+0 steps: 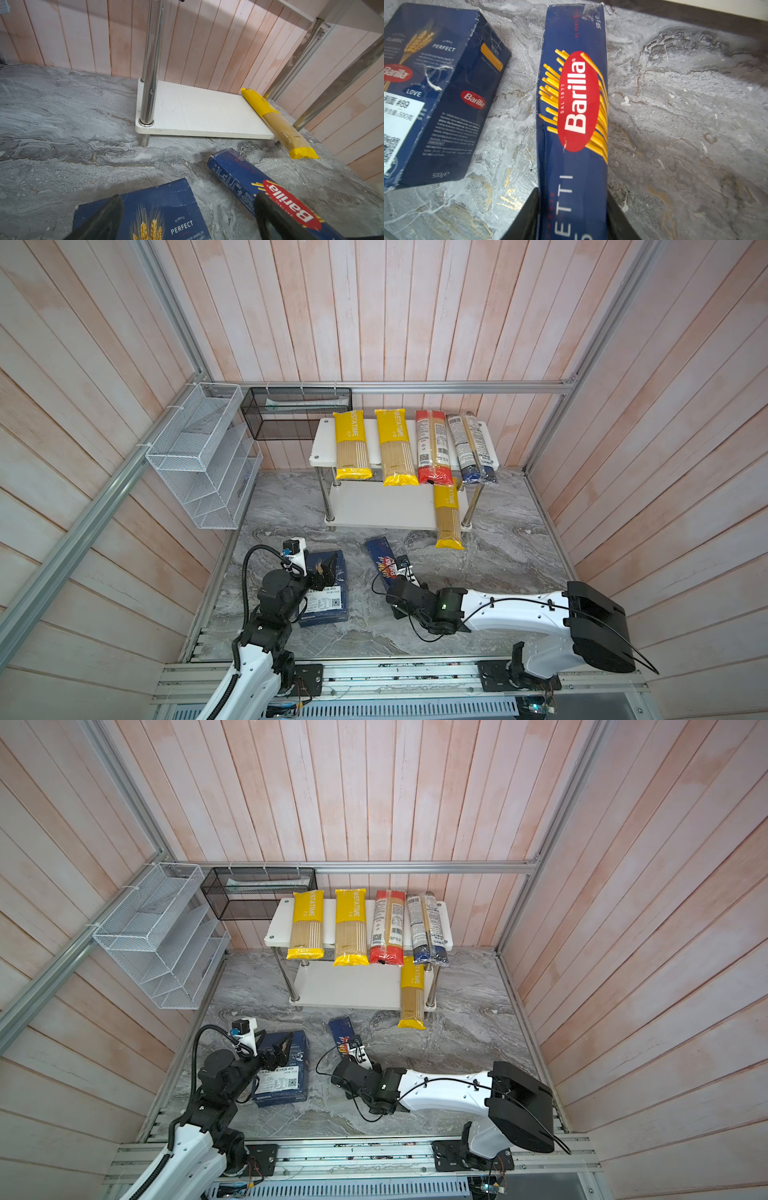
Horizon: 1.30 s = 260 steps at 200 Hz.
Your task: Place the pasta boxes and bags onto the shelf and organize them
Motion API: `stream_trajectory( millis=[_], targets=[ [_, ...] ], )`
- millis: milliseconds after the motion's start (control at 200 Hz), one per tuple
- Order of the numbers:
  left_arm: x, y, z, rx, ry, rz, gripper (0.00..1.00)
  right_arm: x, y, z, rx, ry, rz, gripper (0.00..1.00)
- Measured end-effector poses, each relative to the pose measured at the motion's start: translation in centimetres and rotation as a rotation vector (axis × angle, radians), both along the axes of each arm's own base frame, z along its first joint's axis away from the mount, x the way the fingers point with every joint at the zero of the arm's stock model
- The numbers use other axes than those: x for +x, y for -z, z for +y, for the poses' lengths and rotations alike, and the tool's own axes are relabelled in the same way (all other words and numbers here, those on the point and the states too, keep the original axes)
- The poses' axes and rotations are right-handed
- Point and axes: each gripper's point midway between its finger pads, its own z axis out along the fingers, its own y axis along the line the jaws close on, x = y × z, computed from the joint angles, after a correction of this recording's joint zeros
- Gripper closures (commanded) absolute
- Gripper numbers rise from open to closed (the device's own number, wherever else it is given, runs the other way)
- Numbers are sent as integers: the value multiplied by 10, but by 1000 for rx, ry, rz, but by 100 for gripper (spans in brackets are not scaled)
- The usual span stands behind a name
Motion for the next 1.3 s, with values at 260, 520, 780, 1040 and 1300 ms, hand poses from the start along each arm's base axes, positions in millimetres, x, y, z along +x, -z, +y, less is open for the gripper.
stream_trajectory(
  millis=[260,520,780,1040,1300],
  targets=[
    [0,0,0,0,0,1,0,-8,25,-19,-44,23,37,60],
    [0,0,0,0,0,1,0,-15,41,-21,-46,52,63,38],
    [0,0,0,0,0,1,0,-15,41,-17,-38,51,59,18],
    [0,0,0,0,0,0,0,0,23,-3,-13,6,86,6],
    [0,0,0,0,0,0,0,7,28,10,-55,-58,110,4]
  ],
)
